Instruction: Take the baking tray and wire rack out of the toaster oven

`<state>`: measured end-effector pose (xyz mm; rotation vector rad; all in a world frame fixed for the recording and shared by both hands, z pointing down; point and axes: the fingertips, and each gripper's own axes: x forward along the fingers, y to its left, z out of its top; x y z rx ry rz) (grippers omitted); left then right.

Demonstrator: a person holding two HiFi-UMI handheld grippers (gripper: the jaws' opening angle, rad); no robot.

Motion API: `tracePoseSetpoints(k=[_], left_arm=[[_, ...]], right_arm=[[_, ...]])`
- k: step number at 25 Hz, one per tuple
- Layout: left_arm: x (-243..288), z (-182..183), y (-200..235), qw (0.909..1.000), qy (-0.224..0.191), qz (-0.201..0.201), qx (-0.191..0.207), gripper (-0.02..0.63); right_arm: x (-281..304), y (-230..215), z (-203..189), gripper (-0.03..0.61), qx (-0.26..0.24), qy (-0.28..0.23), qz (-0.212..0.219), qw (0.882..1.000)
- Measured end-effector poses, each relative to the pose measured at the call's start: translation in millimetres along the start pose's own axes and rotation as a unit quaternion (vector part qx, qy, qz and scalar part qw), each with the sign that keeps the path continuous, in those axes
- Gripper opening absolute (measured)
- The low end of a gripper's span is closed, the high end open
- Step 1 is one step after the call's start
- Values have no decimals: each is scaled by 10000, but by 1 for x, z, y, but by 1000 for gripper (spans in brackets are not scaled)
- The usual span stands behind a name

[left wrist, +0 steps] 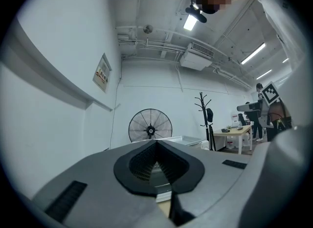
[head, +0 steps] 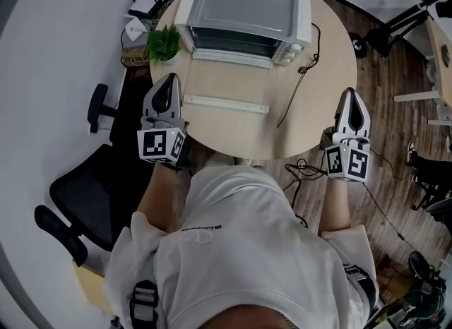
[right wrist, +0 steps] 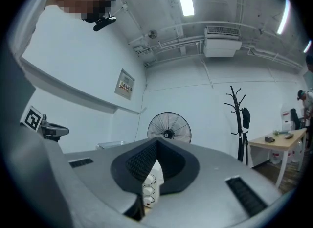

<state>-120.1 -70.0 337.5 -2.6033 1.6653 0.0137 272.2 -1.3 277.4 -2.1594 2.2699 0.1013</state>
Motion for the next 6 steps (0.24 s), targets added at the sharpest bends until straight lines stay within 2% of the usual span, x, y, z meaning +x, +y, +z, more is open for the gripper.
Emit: tracePoseSetpoints(k=[6], left_arm=[[0,0,-3,9998,13,-1,-216,3]], right_arm=[[3,5,3,-6,-18,7,137,9999]])
